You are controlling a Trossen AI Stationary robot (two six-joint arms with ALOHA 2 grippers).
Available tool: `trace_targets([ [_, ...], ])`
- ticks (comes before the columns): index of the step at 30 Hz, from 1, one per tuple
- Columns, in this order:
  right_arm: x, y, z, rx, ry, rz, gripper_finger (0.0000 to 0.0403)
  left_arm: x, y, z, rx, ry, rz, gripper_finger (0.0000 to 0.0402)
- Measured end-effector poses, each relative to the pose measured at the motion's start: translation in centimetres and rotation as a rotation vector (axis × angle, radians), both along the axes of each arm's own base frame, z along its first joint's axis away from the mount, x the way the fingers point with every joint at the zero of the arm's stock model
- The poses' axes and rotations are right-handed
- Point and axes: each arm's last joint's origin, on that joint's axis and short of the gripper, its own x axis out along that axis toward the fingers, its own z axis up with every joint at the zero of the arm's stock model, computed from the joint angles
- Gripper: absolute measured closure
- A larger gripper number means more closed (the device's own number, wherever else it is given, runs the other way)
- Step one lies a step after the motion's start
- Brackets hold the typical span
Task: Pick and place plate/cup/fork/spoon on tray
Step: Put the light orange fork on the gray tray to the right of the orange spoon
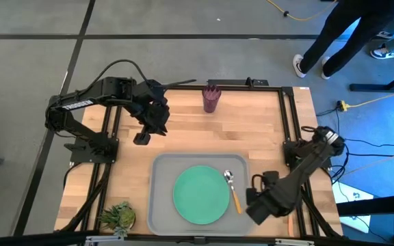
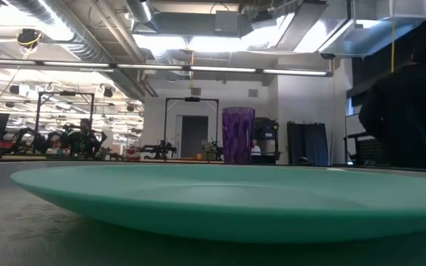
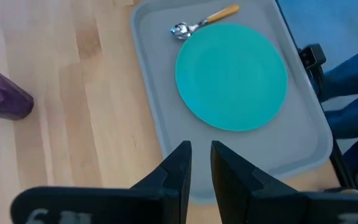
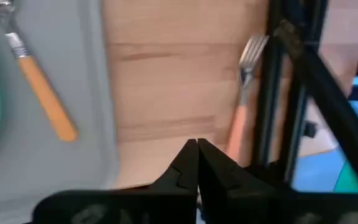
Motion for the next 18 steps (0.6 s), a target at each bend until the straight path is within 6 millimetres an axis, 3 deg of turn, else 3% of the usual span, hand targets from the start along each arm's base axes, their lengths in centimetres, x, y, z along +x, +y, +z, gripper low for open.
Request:
trace_targets([
  [9, -3.4, -0.1, 0.5, 0.003, -0.002, 0.075, 0.0400, 0.3, 0.1, 0.2, -0.046, -0.010, 0.083, 0.0348],
  [18, -4.9, 1.1, -2.8, -0.016, -0.012, 0.129, 0.0400, 0.7, 0.2, 0.5, -0.067, -0.052, 0.178, 0.0348],
])
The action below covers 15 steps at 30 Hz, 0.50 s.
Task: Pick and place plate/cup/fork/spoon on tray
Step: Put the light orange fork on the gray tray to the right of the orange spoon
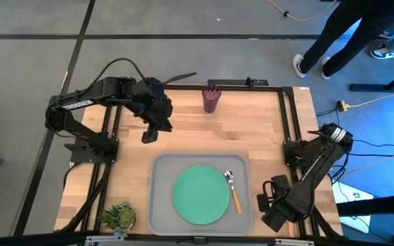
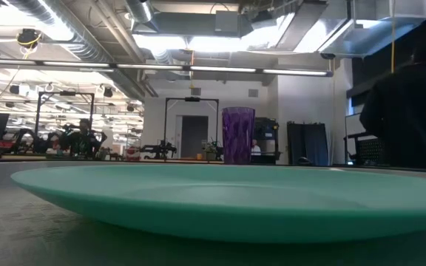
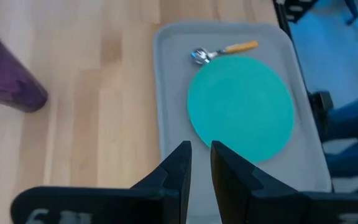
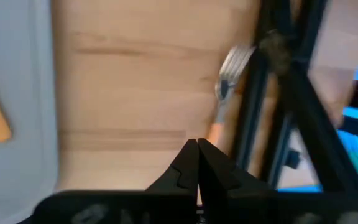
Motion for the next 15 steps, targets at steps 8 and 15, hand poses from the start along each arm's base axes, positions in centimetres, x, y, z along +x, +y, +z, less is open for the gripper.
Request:
trace_targets([
  [8, -1.1, 0.6, -4.3, 0.083, 0.029, 0.011, 0.0400, 0.4, 0.2, 0.3, 0.011, -0.038, 0.067, 0.0348],
  [15, -2.6, -0.4, -6.8, 0.065, 0.145, -0.008, 0.0400, 0.7, 0.3, 0.7, -0.013, -0.087, 0.119, 0.0348],
])
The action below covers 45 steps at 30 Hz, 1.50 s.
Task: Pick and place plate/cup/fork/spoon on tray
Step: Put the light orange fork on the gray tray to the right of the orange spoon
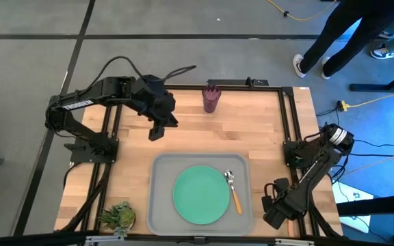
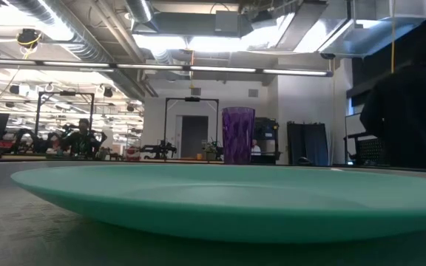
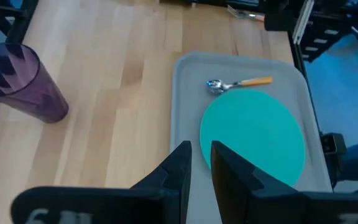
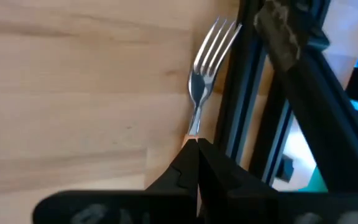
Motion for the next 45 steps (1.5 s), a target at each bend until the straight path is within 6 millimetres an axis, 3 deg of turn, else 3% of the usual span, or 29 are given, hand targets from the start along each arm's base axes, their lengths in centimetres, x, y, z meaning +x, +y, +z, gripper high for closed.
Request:
trace_targets([
  [7, -1.2, -0.7, -3.2, 0.064, 0.040, 0.003, 0.0399, 0.2, 0.0, 0.2, -0.015, -0.028, 0.017, 0.0348],
  [14, -2.0, -1.7, -4.5, 0.027, 0.080, 0.008, 0.0399, 0.2, 0.1, 0.2, -0.026, -0.025, 0.052, 0.0348],
  [21, -2.9, -2.1, -4.4, 0.014, 0.119, 0.167, 0.0399, 0.2, 0.1, 0.2, -0.033, -0.024, 0.067, 0.0348],
  [31, -2.9, -2.3, -4.5, 0.062, 0.013, 0.660, 0.0401, 0.2, 0.1, 0.2, -0.033, -0.025, 0.067, 0.0348],
  [40, -3.3, -2.7, -4.3, 0.050, 0.084, 0.668, 0.0400, 0.2, 0.1, 0.3, -0.038, -0.028, 0.071, 0.0348],
  [45, -3.2, -2.9, -4.2, 0.115, 0.114, 0.755, 0.0375, 0.4, 0.1, 0.4, -0.052, -0.045, 0.085, 0.0348],
])
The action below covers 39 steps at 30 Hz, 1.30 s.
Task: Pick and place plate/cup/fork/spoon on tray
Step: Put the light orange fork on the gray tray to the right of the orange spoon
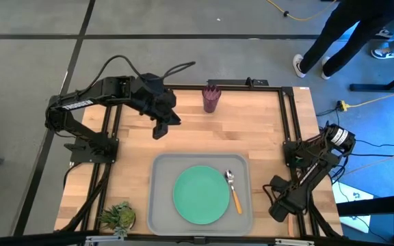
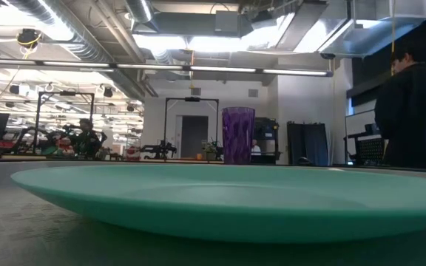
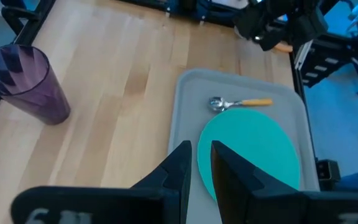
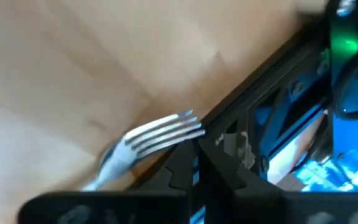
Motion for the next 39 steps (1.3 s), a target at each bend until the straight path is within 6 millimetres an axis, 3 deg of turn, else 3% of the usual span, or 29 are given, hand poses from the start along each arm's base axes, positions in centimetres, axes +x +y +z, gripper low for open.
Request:
trace_targets([
  [5, 0.1, -0.1, 0.0, 0.070, 0.040, 0.105, 0.0357, 0.1, 0.0, 0.2, -0.002, -0.022, 0.003, 0.0348],
  [13, 0.7, 0.5, 0.7, 0.117, 0.000, 0.250, 0.0369, 0.2, 0.0, 0.2, -0.016, -0.023, 0.015, 0.0348],
  [22, 0.5, -0.5, 1.0, 0.023, 0.046, 0.257, 0.0377, 0.2, 0.0, 0.2, -0.013, -0.028, 0.017, 0.0348],
  [29, 0.7, -0.1, 0.8, 0.130, 0.057, 0.379, 0.0398, 0.2, 0.0, 0.3, -0.009, -0.035, 0.015, 0.0348],
  [39, 1.4, 0.0, 0.6, 0.160, 0.017, 0.325, 0.0390, 0.2, 0.1, 0.3, 0.011, -0.034, 0.031, 0.0348],
])
